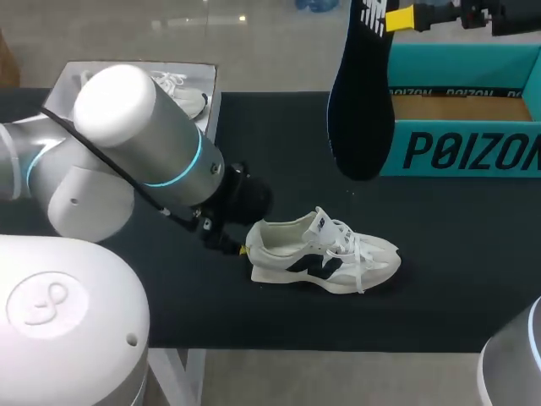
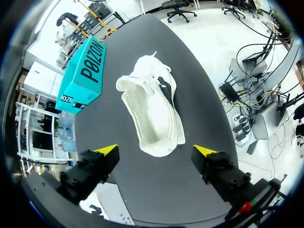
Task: Take the shoe out of the shoebox, open the shoe tongue, remove and reinsert the insole, then place the shoe into the shoebox
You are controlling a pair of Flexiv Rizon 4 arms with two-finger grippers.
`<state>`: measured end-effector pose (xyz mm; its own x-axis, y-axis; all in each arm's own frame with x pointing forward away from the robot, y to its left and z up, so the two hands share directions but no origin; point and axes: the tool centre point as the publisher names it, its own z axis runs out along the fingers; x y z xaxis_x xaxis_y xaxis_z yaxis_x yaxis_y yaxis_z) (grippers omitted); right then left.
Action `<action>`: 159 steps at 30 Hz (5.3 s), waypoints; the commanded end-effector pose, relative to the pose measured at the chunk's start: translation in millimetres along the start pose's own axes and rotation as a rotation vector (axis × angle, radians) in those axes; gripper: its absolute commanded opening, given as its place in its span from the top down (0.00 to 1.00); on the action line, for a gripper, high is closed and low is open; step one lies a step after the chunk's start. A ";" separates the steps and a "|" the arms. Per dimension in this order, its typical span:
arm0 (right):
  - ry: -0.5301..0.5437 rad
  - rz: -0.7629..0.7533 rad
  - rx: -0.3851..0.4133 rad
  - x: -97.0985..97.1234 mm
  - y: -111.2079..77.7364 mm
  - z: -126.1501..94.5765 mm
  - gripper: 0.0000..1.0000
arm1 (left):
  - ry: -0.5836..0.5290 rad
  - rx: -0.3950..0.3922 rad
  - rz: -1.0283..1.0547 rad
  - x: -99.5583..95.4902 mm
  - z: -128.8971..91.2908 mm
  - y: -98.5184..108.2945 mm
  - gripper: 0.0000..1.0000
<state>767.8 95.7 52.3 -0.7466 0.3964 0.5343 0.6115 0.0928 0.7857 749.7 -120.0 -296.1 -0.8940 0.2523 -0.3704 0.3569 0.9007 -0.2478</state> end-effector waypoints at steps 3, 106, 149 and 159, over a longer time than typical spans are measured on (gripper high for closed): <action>-0.003 0.001 0.002 -0.1 0.3 1.5 1.00 | 0.012 -0.025 -0.013 -12.6 17.1 -27.4 0.00; -0.003 0.001 0.002 -0.1 0.3 1.5 1.00 | 0.587 0.239 1.115 -68.6 114.2 -75.2 1.00; -0.003 0.001 0.002 -0.1 0.3 1.5 1.00 | 0.480 0.174 1.203 -31.0 142.0 -95.6 0.00; -0.003 0.001 0.002 -0.1 0.3 1.5 1.00 | 0.290 0.295 1.088 -59.0 124.9 -95.7 0.00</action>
<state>766.6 95.0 51.7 -0.7463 0.3978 0.5337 0.6111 0.0915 0.7863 802.0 -280.9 -368.3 -0.0780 0.9718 -0.2225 0.9901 0.0494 -0.1316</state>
